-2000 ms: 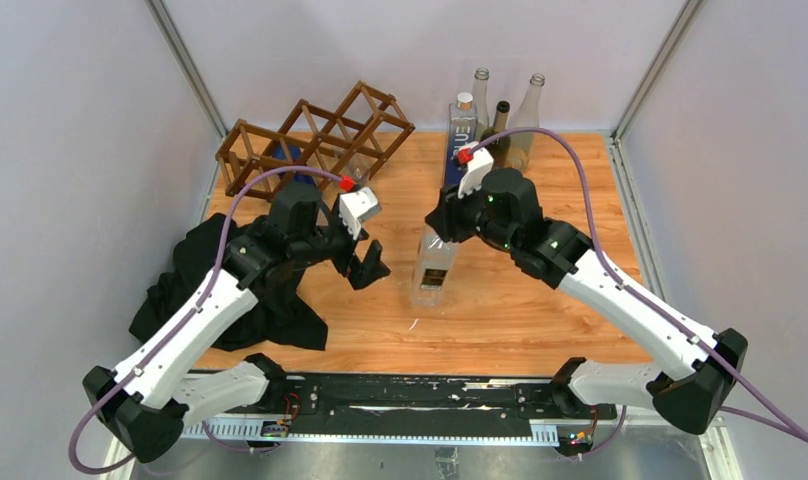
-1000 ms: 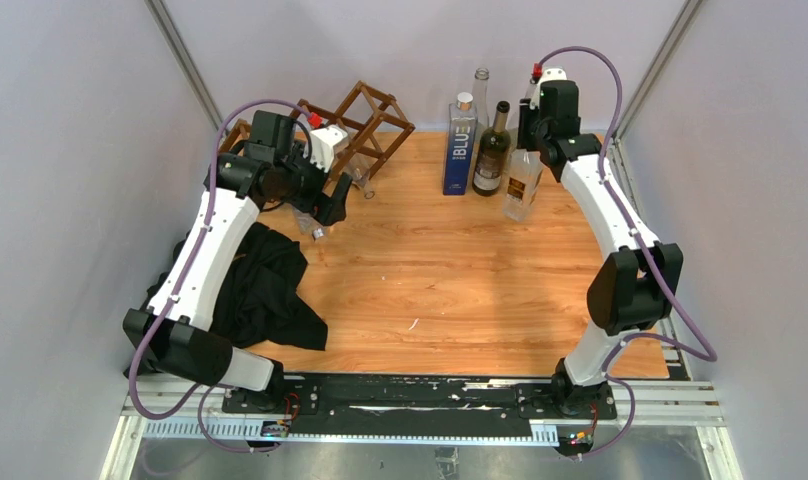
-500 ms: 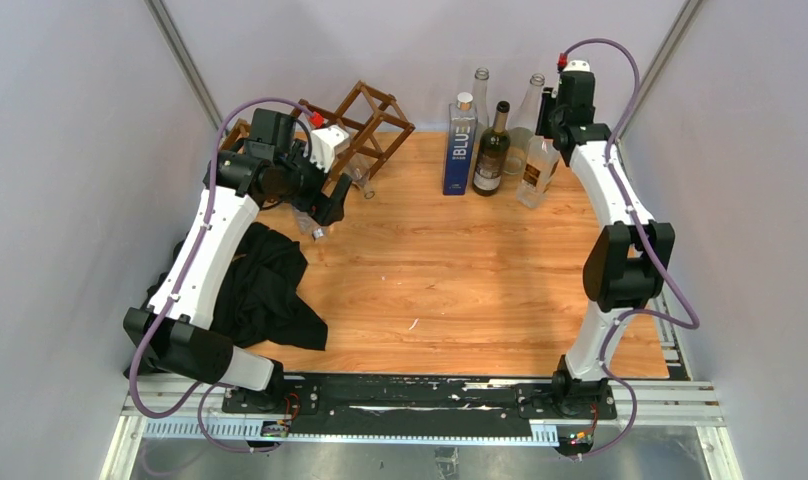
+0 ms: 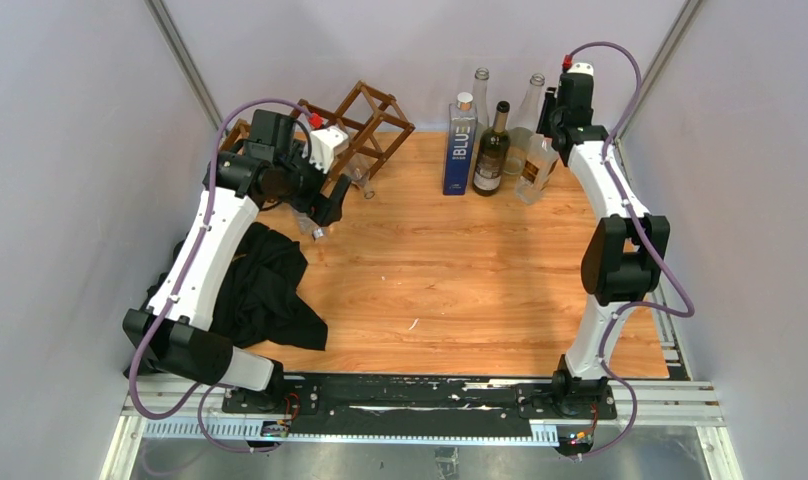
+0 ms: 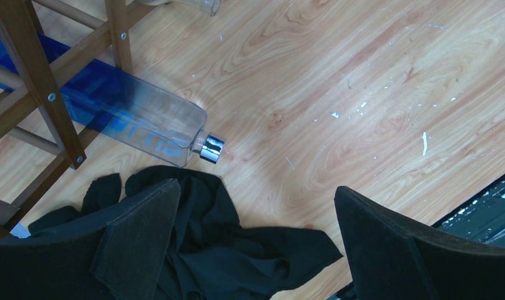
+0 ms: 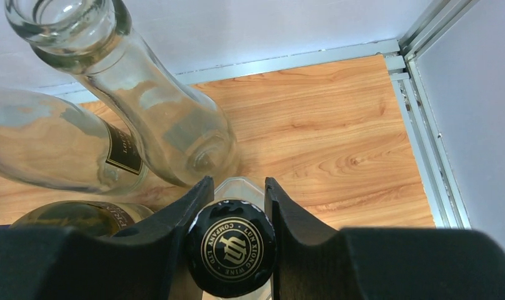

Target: Take the wine bottle off the wine rack

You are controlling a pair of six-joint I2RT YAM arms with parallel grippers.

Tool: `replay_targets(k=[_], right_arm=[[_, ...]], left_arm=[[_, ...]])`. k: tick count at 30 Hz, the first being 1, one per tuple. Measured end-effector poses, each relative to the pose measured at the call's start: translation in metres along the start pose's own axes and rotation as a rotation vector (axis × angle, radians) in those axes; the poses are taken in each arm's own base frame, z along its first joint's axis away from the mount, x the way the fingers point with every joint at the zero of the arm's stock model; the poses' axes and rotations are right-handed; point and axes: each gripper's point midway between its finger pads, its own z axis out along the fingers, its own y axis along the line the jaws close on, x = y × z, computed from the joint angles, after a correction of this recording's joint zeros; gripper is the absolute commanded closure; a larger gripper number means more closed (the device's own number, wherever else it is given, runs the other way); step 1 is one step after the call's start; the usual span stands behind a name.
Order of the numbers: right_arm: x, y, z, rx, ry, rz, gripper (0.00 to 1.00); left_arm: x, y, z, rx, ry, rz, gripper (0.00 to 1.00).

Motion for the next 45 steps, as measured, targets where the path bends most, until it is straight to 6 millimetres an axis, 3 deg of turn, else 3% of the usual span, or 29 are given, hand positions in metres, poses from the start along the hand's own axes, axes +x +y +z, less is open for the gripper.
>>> replay_targets(k=[2,8,14,20,23,26,29,32,35,38,41,42,45], right_arm=[[0.0,0.0,0.001,0.0,-0.004,0.01,0.45],[-0.014,0.002,-0.004,-0.007,-0.054,0.047,0.12],[-0.034,0.0,-0.035,0.001,-0.1,0.061,0.07],[-0.049,0.008,-0.091,-0.012,-0.144,0.061,0.05],[-0.046,0.025,-0.129,-0.041,-0.167,0.049,0.04],[-0.039,0.063,-0.155,-0.116,-0.176,0.02,0.04],[-0.021,0.119,-0.183,-0.244,-0.161,-0.029,0.04],[0.012,0.191,-0.216,-0.426,-0.115,-0.088,0.04],[0.053,0.257,-0.236,-0.58,-0.048,-0.16,0.04],[0.107,0.321,-0.239,-0.711,0.061,-0.241,0.03],[0.163,0.37,-0.232,-0.801,0.174,-0.289,0.01],[0.184,0.384,-0.229,-0.829,0.215,-0.295,0.01],[0.221,0.409,-0.226,-0.889,0.284,-0.28,0.0]], left_arm=[[0.002,0.001,0.0,-0.01,0.005,0.0,0.0],[0.012,0.004,0.003,-0.031,0.035,-0.002,0.0],[0.029,0.007,0.003,-0.06,0.072,0.02,0.0],[0.047,0.015,-0.004,-0.119,0.111,0.081,0.0],[0.05,0.025,-0.01,-0.163,0.121,0.101,0.0],[0.054,0.035,-0.015,-0.198,0.128,0.097,0.0],[0.061,0.047,-0.02,-0.225,0.141,0.073,0.01],[0.069,0.059,-0.024,-0.245,0.144,0.028,0.03],[0.074,0.07,-0.029,-0.258,0.14,-0.015,0.06],[0.079,0.076,-0.028,-0.249,0.136,-0.05,0.08],[0.085,0.084,-0.025,-0.233,0.138,-0.096,0.09],[0.088,0.088,-0.022,-0.23,0.145,-0.117,0.09],[0.094,0.093,-0.018,-0.216,0.153,-0.158,0.06]])
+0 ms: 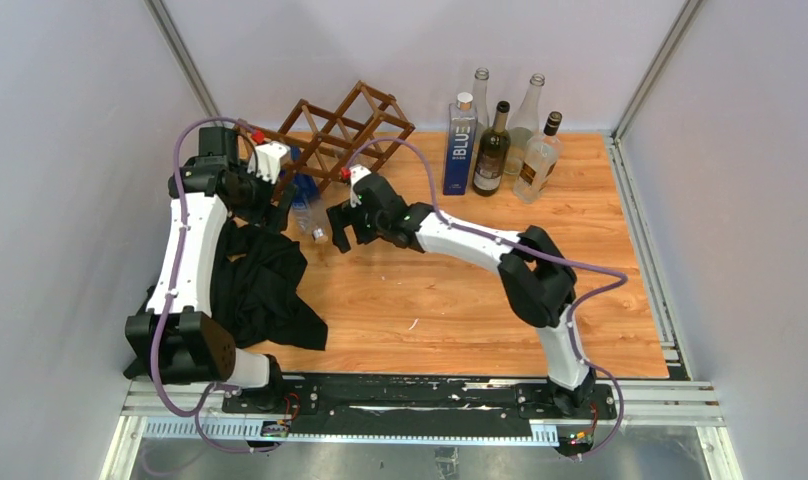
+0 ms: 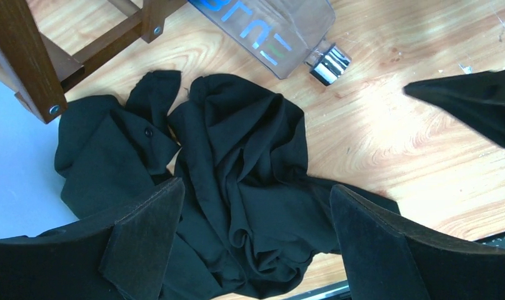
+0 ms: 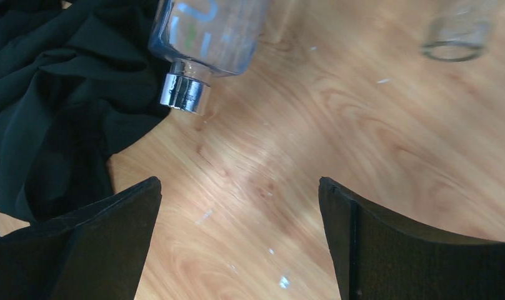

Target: Take the wine bottle off the wine rack

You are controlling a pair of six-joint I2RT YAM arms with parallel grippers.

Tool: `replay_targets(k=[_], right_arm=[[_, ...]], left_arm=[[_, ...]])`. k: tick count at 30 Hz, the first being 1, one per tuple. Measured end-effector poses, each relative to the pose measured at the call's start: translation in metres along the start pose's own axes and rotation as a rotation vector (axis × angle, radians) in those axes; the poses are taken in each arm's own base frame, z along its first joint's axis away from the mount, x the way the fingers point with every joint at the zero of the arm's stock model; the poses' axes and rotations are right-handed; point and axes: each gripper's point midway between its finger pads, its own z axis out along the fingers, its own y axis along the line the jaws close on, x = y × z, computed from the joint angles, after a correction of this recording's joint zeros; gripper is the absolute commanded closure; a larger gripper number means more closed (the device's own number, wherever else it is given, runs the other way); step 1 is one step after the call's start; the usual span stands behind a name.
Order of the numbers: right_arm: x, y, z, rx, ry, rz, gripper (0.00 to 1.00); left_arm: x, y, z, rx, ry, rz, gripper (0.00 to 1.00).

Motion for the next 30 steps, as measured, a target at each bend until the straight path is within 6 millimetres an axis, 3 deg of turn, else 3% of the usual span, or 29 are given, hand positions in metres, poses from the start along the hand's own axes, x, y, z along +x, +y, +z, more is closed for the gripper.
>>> replay_targets(k=[2,5,10,15,20,27,30], right_arm=[[0.012,0.009,0.02,-0.047,0.01,0.041,0.0],[0.013,0.019,0.041,-0.1,-0.008,0.099,0.0],[-0.014,0.037,0.065,-0.181,-0.101,0.159,0.0],[-0.034,0.044,0.083,-0.213,-0.174,0.181,0.0],[-0.039,0.04,0.103,-0.192,-0.207,0.194,0.0],[-0.027,0.026,0.132,-0.125,-0.212,0.223,0.0],[-0.03,0.022,0.137,-0.096,-0.23,0.241,0.0]], left_arm=[[0.002,0.004,0.001,0.005,-0.001,-0.023,0.02],[0.005,0.012,-0.003,0.001,-0.015,-0.051,0.0],[0.008,0.016,-0.008,-0.004,-0.034,-0.058,0.0],[0.015,0.009,-0.009,0.021,-0.044,-0.033,0.0],[0.016,0.005,-0.009,0.035,-0.05,-0.029,0.0],[0.015,0.001,-0.021,0.02,-0.086,0.002,0.0],[0.017,-0.001,-0.024,0.017,-0.092,0.016,0.0]])
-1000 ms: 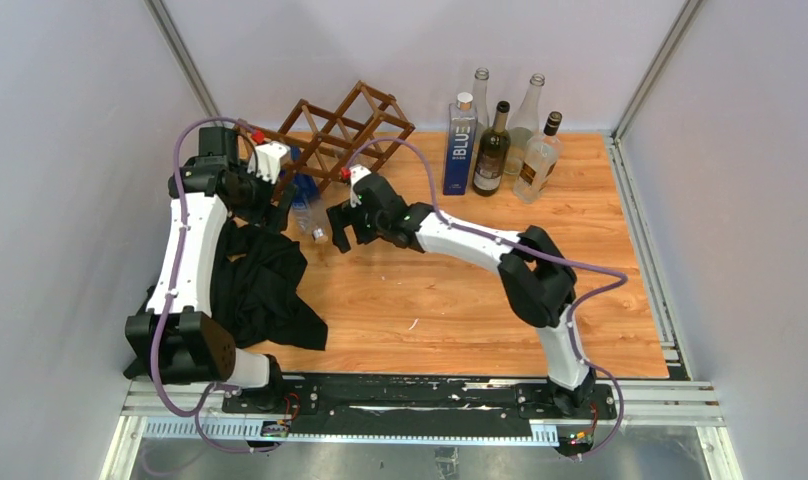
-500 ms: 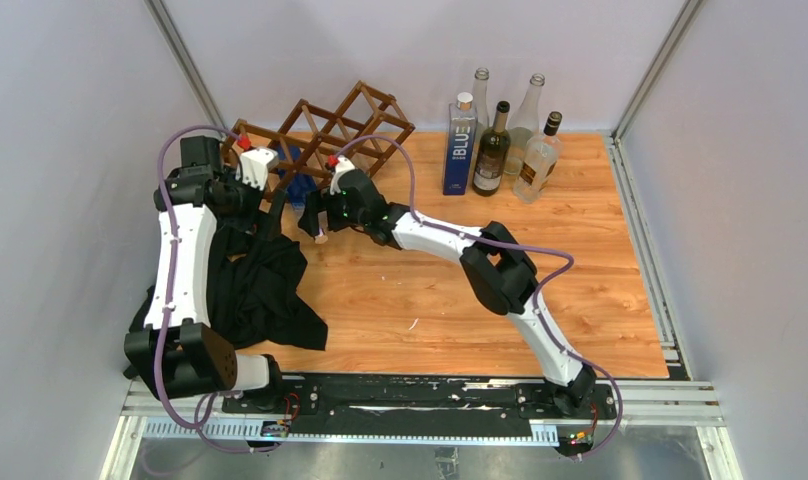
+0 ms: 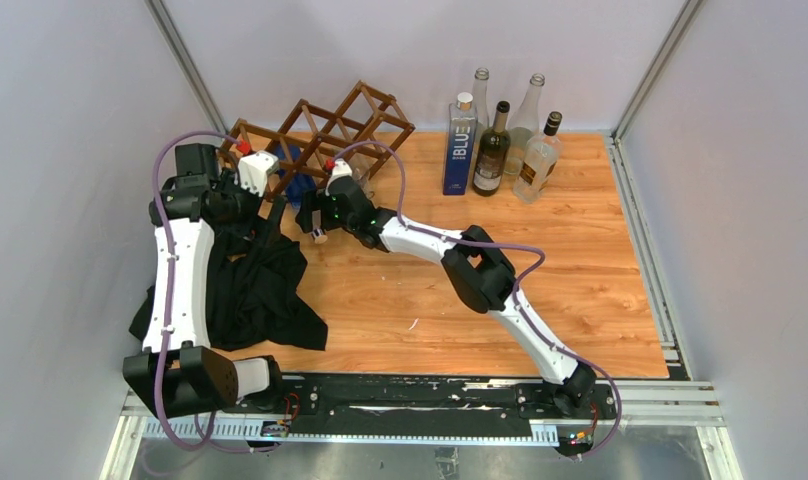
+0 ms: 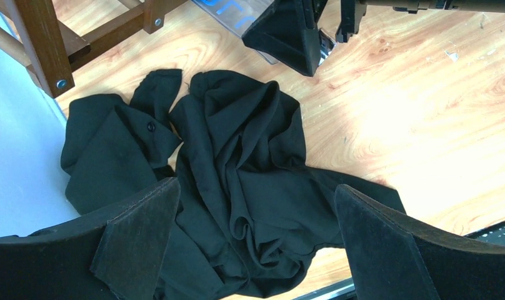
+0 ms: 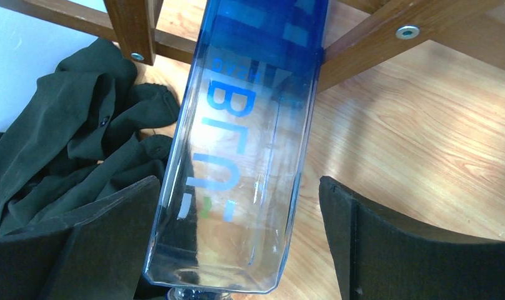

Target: Take the wine bottle off the wine rack

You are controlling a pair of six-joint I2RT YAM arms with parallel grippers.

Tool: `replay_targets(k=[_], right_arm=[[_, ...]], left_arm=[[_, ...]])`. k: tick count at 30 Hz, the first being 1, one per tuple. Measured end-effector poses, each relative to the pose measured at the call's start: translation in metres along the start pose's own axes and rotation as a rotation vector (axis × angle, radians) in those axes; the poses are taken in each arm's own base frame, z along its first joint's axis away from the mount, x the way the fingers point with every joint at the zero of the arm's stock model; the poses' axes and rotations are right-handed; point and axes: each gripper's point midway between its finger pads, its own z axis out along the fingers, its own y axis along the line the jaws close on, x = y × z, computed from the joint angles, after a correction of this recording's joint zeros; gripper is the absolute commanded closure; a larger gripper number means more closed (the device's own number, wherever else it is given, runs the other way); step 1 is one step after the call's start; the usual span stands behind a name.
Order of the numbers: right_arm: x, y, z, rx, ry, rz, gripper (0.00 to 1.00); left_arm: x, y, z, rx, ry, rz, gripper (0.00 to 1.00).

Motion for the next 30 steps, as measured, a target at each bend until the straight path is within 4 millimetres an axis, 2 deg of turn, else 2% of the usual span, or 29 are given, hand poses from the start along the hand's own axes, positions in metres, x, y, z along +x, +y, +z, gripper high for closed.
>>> replay_targets(k=[6,18,24,27,30], right_arm=[[-0.006,-0.005,0.006,0.049,-0.039,0.029,0.0],[-0.012,-0.006,0.014,0.063,-0.088,0.087,0.13],[-0.012,-0.005,0.018,0.046,-0.11,0.12,0.15],[-0.011,-0.005,0.021,0.029,-0.115,0.145,0.25],[-0.012,-0.001,0.023,0.0,-0.118,0.166,0.43]], left_arm=[[-0.002,-0.001,-0.004,-0.005,-0.015,0.013,0.0],[-0.004,-0.004,-0.009,-0.004,-0.035,0.019,0.0],[-0.006,-0.007,-0.012,0.001,-0.053,0.024,0.0],[-0.007,-0.008,-0.013,0.004,-0.058,0.025,0.0],[-0.008,-0.009,-0.014,0.005,-0.061,0.025,0.0]])
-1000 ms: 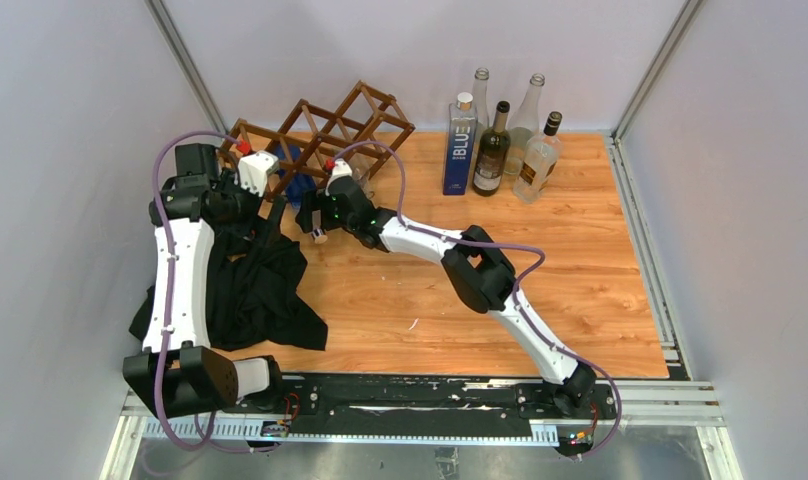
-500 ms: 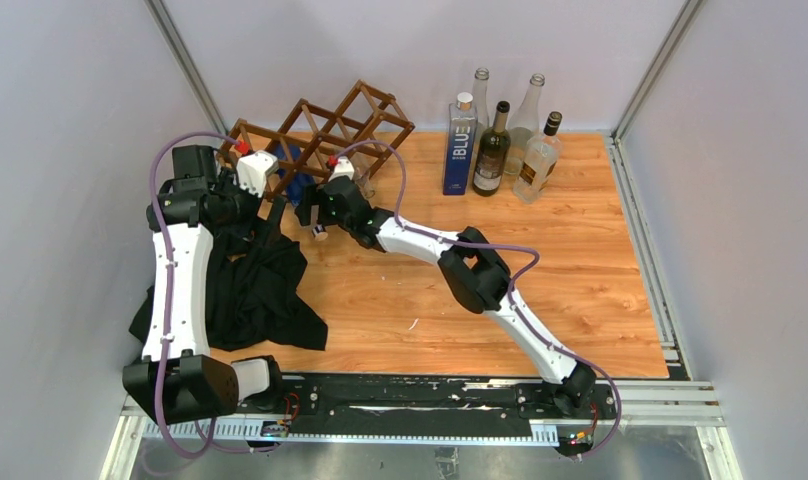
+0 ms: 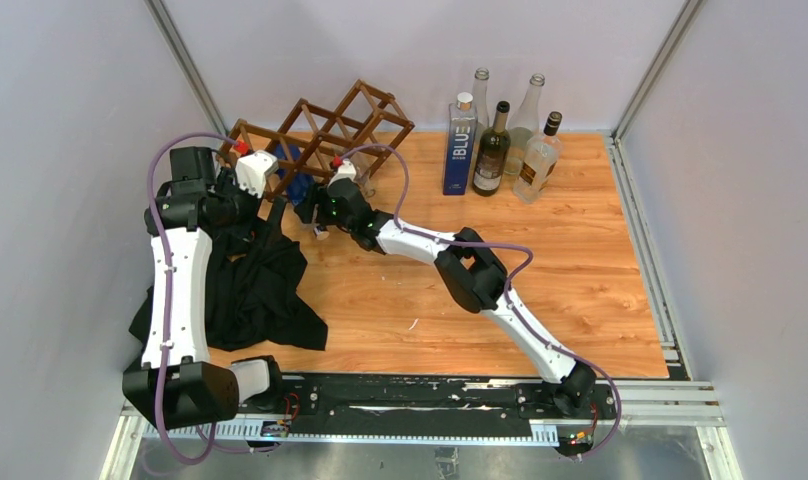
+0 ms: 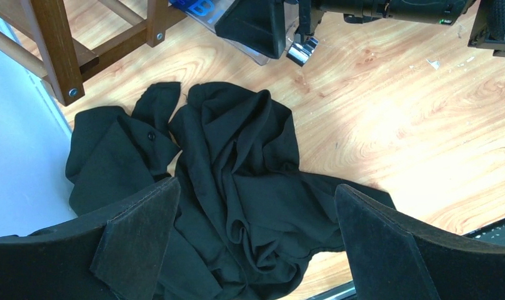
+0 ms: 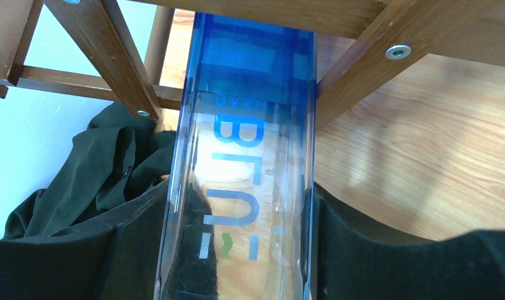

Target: Take the wine bottle off the wine rack

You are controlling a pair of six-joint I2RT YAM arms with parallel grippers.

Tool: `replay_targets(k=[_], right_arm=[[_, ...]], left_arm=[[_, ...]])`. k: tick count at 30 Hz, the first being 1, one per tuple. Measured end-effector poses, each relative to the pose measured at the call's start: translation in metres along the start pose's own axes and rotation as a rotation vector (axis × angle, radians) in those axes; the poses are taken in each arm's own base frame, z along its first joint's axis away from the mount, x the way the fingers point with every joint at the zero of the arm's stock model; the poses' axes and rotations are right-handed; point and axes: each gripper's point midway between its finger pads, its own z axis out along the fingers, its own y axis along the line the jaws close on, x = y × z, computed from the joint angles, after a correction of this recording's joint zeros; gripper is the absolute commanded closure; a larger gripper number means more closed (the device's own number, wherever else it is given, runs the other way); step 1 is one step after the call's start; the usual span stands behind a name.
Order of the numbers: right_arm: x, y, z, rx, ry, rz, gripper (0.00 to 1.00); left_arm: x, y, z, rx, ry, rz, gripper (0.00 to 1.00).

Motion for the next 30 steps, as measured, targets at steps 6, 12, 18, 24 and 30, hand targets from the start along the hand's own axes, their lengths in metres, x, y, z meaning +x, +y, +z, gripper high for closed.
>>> replay_targets(k=[6,12,18,24,30], right_arm=[[0.0,-0.004,-0.001,-0.021,-0.003,0.031,0.74],[0.005,-0.006,-0.026,-0.032,0.012,0.031,0.95],[0.014,-0.003,-0.052,-0.031,0.04,0.024,1.0],[0.026,-0.001,-0.093,-0.03,0.062,0.031,1.0],[0.041,0.001,-0.134,-0.039,0.077,0.045,1.0]], left_arm=[[-0.001,-0.001,0.0,0.007,-0.005,0.004,0.0],[0.002,-0.001,0.01,0.037,0.016,0.001,0.0],[0.01,0.002,0.027,0.072,0.062,-0.019,0.0],[0.008,0.001,0.028,0.087,0.055,0.001,0.0],[0.004,-0.003,0.029,0.122,0.027,0.053,0.0]])
